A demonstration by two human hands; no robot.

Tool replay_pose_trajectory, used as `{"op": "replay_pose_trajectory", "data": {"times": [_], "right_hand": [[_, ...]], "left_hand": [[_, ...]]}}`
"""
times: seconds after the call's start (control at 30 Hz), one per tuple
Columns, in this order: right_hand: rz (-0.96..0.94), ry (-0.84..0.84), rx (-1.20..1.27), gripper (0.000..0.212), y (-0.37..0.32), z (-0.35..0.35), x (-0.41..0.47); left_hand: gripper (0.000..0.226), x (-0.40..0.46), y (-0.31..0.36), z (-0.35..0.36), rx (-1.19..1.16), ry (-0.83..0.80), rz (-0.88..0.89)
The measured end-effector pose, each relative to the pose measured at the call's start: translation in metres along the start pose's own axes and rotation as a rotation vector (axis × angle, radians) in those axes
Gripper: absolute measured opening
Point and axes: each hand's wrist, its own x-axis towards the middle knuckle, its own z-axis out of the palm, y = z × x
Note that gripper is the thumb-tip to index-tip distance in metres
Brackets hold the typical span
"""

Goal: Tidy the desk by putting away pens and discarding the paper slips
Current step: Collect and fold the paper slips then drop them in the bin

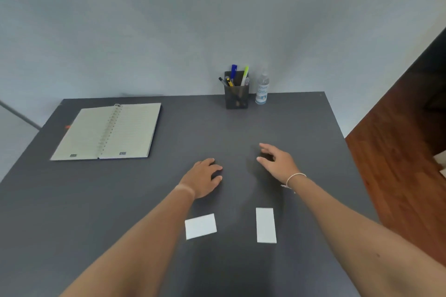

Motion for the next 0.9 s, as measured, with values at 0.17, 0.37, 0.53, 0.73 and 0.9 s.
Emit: {"op": "replay_pose_trajectory", "data": {"times": [0.17, 0.37, 0.53, 0.73, 0.9], "right_hand": [[-0.022, -0.033, -0.094, 0.046, -0.004, 0.018, -0.031], [-0.021, 0.0, -0.095, 0.045, -0.016, 0.035, -0.065], [-0.017, -0.013, -0.13, 0.046, -0.027, 0.06, -0.098], [-0.023, -0.016, -0.19, 0.046, -0.032, 0.098, -0.136], [-0.04, -0.051, -0.239, 0.046, -0.032, 0.122, -0.158]], "left_hand": [[0.042, -0.03, -0.017, 0.002, 0.014, -0.016, -0.003], [0.042, -0.065, -0.042, -0.003, -0.011, 0.041, 0.002], [0.042, -0.103, -0.069, -0.004, -0.025, 0.054, 0.011], [0.043, -0.144, -0.105, 0.009, -0.064, 0.033, -0.026], [0.046, -0.166, -0.12, 0.023, -0.075, 0.026, -0.047]]}}
